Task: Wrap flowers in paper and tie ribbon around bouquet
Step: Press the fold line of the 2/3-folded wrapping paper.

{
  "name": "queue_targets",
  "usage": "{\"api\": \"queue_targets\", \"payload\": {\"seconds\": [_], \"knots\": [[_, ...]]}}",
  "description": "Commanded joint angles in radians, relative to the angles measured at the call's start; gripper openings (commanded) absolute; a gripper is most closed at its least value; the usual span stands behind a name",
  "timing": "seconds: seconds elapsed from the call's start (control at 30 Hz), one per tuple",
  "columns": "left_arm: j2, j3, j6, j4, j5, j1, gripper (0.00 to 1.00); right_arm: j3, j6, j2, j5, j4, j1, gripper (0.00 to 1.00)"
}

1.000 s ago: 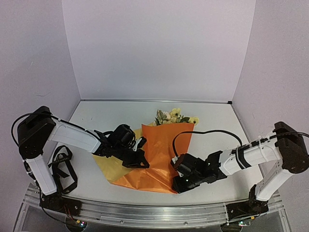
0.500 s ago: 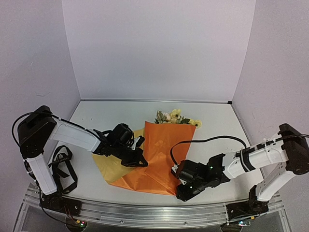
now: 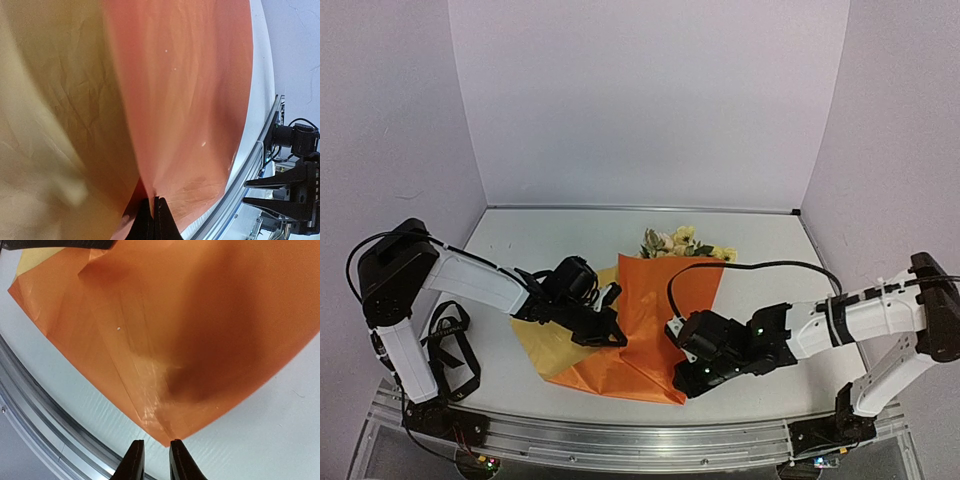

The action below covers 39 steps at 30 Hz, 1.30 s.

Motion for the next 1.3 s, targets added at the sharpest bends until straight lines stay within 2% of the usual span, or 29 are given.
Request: {"api": "queue_targets", "payload": {"seconds": [0.0, 0.23, 0.43, 0.53, 0.63, 0.73, 0.9, 1.1, 1.27], "knots": [[0.007, 0.002, 0.020, 0.008, -0.001, 0.003, 0.00, 0.018, 0.025, 0.081, -0.013, 0.075, -0.004, 0.19], [0.005, 0.006, 0.027, -0.001, -0.013, 0.009, 0.00, -0.047, 0.091, 0.119, -0.029, 0.137, -0.004, 0.17], [-0.003, 0.012, 0.034, -0.020, -0.026, 0.011, 0.00, -0.036, 0.117, 0.168, -0.055, 0.141, -0.004, 0.16], [-0.039, 0.017, 0.046, -0.056, -0.066, 0.013, 0.10, -0.031, 0.129, 0.181, -0.060, 0.141, -0.004, 0.15], [-0.109, 0.021, 0.064, -0.097, -0.132, 0.013, 0.31, -0.029, 0.133, 0.183, -0.060, 0.141, -0.004, 0.15], [-0.182, 0.030, 0.091, -0.150, -0.198, 0.012, 0.38, -0.025, 0.135, 0.184, -0.066, 0.141, -0.004, 0.16], [-0.227, 0.047, 0.146, -0.139, -0.164, -0.019, 0.36, -0.023, 0.144, 0.187, -0.074, 0.141, -0.004, 0.15], [-0.101, 0.060, 0.152, -0.062, -0.040, -0.062, 0.25, -0.040, 0.161, 0.178, -0.055, 0.137, -0.004, 0.16], [-0.031, 0.022, 0.150, 0.044, 0.088, -0.065, 0.24, -0.075, 0.167, 0.158, -0.048, 0.146, -0.004, 0.16]]}}
